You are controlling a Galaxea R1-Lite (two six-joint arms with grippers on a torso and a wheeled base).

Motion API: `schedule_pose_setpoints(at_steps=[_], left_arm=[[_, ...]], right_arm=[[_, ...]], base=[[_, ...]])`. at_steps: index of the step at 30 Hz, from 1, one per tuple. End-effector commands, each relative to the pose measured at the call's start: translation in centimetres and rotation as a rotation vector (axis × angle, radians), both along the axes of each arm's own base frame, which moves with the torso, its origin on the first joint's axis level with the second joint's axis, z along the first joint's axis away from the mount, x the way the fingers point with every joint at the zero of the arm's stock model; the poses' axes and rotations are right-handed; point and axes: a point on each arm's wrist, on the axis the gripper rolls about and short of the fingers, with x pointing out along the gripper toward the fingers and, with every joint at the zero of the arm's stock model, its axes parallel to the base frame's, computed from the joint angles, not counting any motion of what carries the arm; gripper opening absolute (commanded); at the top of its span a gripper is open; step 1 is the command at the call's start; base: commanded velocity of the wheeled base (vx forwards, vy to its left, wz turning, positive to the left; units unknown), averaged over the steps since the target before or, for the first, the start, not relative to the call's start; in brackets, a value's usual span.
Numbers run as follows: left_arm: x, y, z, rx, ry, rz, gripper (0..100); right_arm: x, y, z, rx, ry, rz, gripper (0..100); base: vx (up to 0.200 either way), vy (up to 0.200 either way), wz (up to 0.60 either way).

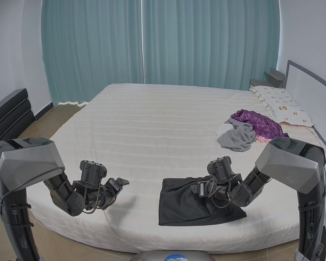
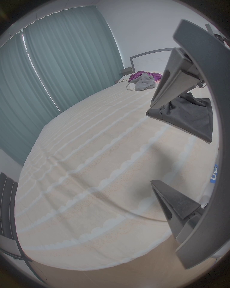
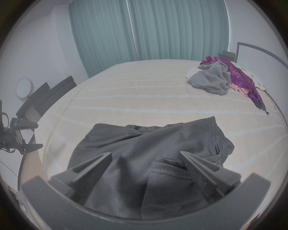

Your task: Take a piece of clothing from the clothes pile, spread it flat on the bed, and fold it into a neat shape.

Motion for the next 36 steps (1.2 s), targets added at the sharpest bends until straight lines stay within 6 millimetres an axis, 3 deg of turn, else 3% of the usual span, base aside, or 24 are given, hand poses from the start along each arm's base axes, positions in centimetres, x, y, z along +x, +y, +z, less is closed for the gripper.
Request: schedule_pose_setpoints(at_steps=[1,10,19,24,31,32,36], left_arm=[[0.0,0.0,-0.1,0.001,0.002,0.001,100],[0.0,0.0,-0.1,0.002,0.002,0.000,100],[0.0,0.0,-0.1,0.001,0.002,0.001,100],[0.0,0.0,-0.1,0.001,0.002,0.001,100],[0.0,0.0,-0.1,0.002,0.002,0.000,100],[0.0,0.0,-0.1,0.001,0.002,0.001,100],[0.0,0.0,-0.1,0.003,0.001,0.001,100]], right_arm=[[0.2,-0.2,-1.1,-0.017,0.019,-0.002,0],[-0.9,-1.9,0.5,-0.035,0.018,-0.024,0],[-5.5,-8.0,2.6,-0.033,0.095,-0.116,0],[-8.4,-10.6,1.9,-0.011,0.112,-0.138,0],[-10.0,-12.4,-0.1,0.014,0.127,-0.156,0],[-10.0,-12.5,-0.3,0.019,0.118,-0.163,100],[-9.8,-13.4,-0.5,0.050,0.083,-0.180,100]], base=[[0.000,0.000,0.00],[0.000,0.000,0.00],[0.000,0.000,0.00],[0.000,0.000,0.00],[0.000,0.000,0.00],[0.000,0.000,0.00],[0.000,0.000,0.00]])
